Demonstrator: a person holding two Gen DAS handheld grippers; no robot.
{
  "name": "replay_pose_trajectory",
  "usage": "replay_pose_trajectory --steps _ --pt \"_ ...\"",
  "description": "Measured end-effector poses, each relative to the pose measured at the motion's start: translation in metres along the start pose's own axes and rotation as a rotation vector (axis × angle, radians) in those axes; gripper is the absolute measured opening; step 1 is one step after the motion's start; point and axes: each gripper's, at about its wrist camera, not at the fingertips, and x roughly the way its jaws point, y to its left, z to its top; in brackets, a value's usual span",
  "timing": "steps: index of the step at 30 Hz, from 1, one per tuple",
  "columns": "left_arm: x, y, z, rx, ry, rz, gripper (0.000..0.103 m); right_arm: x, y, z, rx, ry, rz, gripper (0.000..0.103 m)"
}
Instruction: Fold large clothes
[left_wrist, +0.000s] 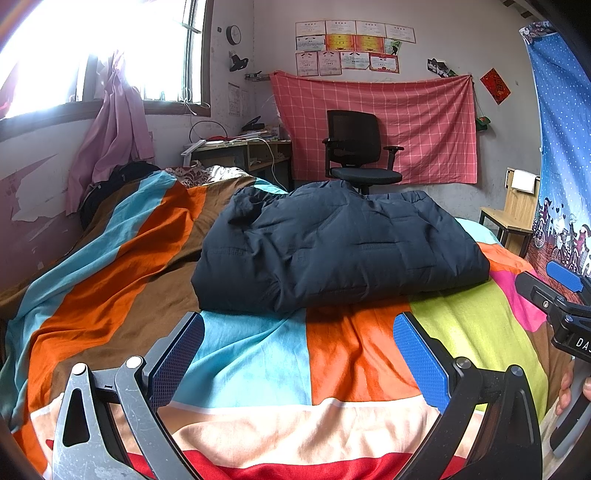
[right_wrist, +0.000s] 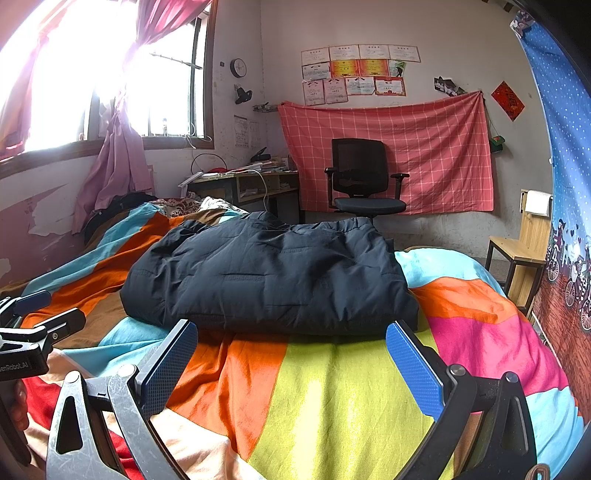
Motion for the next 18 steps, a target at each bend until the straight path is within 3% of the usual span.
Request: replay_pose_trajectory --steps 18 --pt "-0.0003 -0.0008 -0.0010 0.000 -0.001 0.000 0.100 0.0002 0.0001 0.0000 0.000 0.000 0.000 0.103"
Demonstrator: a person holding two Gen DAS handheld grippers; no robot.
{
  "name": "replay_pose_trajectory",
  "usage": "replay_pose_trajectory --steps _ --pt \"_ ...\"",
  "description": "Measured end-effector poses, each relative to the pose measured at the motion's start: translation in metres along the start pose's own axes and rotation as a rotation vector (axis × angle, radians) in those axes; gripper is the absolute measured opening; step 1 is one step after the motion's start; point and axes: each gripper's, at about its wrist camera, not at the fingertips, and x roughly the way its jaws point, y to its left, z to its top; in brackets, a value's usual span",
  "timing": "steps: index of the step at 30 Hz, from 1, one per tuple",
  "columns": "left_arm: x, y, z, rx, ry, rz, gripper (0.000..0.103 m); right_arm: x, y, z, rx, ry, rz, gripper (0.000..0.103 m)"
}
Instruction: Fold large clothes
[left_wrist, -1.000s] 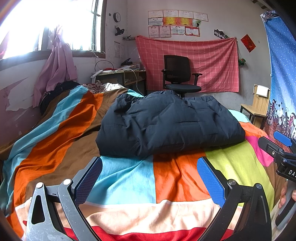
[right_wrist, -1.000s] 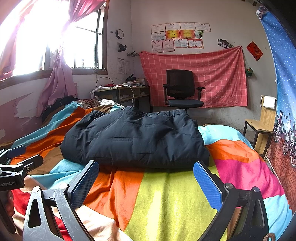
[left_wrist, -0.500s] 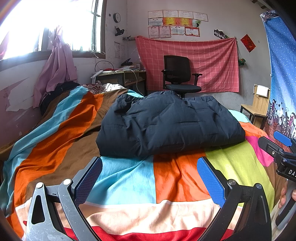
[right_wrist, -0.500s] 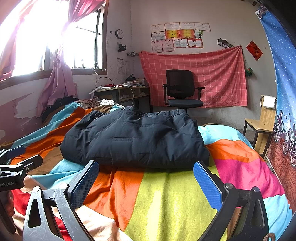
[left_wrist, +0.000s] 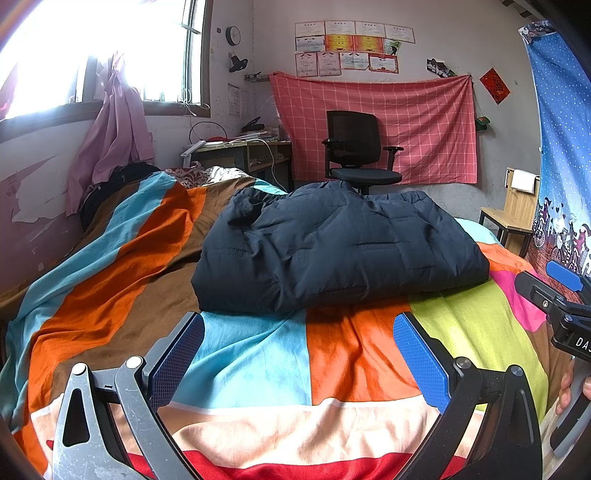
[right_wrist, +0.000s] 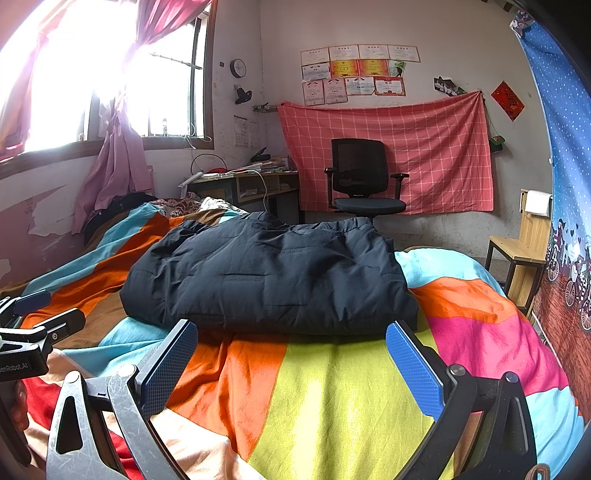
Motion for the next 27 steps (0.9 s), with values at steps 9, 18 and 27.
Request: replay_pose_trajectory --steps 9,18,27 --pt "-0.0002 -0.0008 -0.0005 0.001 0.000 0.001 0.100 0.0000 0.0000 0.0000 0.001 0.000 0.000 0.103" --pt "0.0001 0.0005 0.0005 0.001 0.000 -0.001 0.100 0.0001 0.0001 0.0000 0.002 0.000 0.000 0.103" --pt "0.0006 0.0024 0.0013 -0.002 0.001 -0.005 0.100 -0.0001 -0.0003 -0.0001 0.002 -0.001 0.000 0.103"
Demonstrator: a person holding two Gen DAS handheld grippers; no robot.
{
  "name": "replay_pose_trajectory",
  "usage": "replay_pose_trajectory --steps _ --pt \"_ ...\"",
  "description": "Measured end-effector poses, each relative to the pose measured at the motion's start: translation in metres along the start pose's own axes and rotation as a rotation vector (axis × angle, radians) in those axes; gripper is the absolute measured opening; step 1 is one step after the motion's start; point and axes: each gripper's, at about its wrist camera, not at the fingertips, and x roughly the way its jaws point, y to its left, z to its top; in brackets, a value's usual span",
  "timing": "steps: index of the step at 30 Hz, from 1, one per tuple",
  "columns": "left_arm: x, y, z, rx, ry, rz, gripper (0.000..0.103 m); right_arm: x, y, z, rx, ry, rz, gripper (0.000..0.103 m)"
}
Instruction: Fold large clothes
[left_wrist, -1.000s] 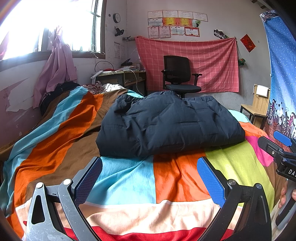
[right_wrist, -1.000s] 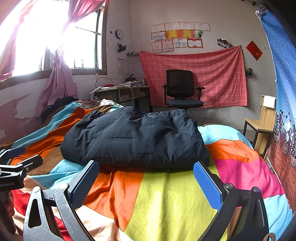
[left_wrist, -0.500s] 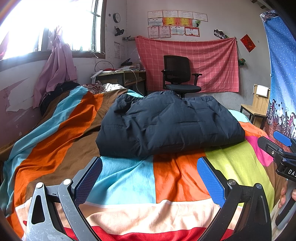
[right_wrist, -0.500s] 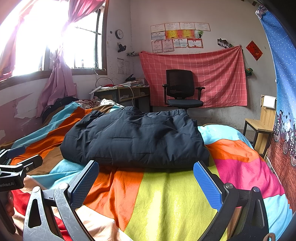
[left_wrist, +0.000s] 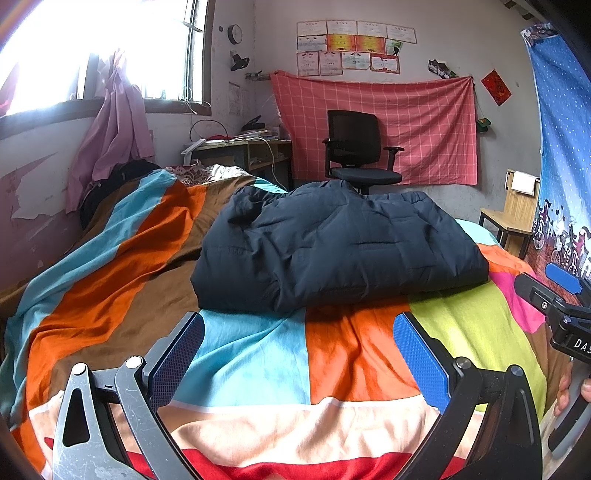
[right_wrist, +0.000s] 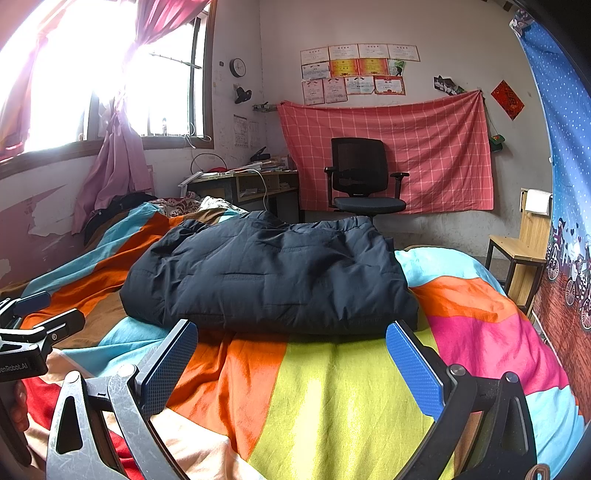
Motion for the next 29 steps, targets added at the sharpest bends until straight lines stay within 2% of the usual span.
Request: replay_pose_trajectory --steps 29 --pt "0.0041 0.0004 -0.0028 0.018 0.005 0.013 0.100 0.0006 0.0025 0.0005 0.001 0.002 -0.002 0.103"
